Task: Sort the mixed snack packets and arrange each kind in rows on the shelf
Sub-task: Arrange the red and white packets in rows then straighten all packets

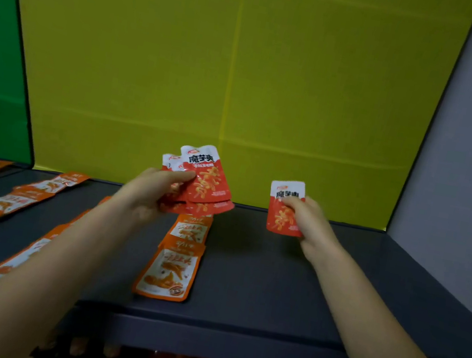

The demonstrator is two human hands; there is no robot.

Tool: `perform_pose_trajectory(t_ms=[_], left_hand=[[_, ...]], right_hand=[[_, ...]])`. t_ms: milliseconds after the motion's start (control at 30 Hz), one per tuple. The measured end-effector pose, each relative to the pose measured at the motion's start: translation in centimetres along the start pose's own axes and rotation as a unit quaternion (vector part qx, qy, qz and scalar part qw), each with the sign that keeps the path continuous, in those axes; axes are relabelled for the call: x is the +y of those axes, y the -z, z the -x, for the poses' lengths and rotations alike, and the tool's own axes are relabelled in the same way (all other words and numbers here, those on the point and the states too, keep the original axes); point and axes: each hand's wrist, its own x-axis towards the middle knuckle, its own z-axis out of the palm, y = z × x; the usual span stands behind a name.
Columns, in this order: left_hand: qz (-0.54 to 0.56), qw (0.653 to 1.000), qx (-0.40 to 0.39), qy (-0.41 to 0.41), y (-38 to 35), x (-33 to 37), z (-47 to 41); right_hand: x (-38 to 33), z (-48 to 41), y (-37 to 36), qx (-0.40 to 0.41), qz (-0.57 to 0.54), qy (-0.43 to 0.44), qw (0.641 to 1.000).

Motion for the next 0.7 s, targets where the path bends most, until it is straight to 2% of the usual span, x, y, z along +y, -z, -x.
perform_pose_trajectory(t_ms=[67, 133, 200, 267, 500, 700], left_hand=[[0.002, 1.000, 0.005, -0.002, 0.5, 0.3, -0.8], [0.002, 1.000, 0.003, 0.002, 0.6, 0.3, -1.3], [-0.010, 1.000, 0.003, 0.006, 0.4, 0.1, -1.6], [-0.026, 1.000, 0.006, 0.006, 0.2, -0.3, -1.7], [-0.048, 0.999, 0.001, -0.002, -0.5, -1.7, -1.6], [-0.047, 0.999, 0.000, 0.002, -1.0, -2.5, -1.8]], right_hand=[[1.6, -1.6, 0.7, 0.007, 0.070, -0.024, 0.997], [3.4, -3.2, 1.3, 0.027, 0.191, -0.024, 0.981], [4.5, -4.3, 1.8, 0.055, 0.320, -0.021, 0.945], [4.6, -4.8, 1.8, 0.074, 0.401, -0.012, 0.913], [4.5, -5.8, 0.0, 0.064, 0.536, -0.001, 0.842], [5.0, -7.0, -1.2, 0.059, 0.583, 0.036, 0.810]])
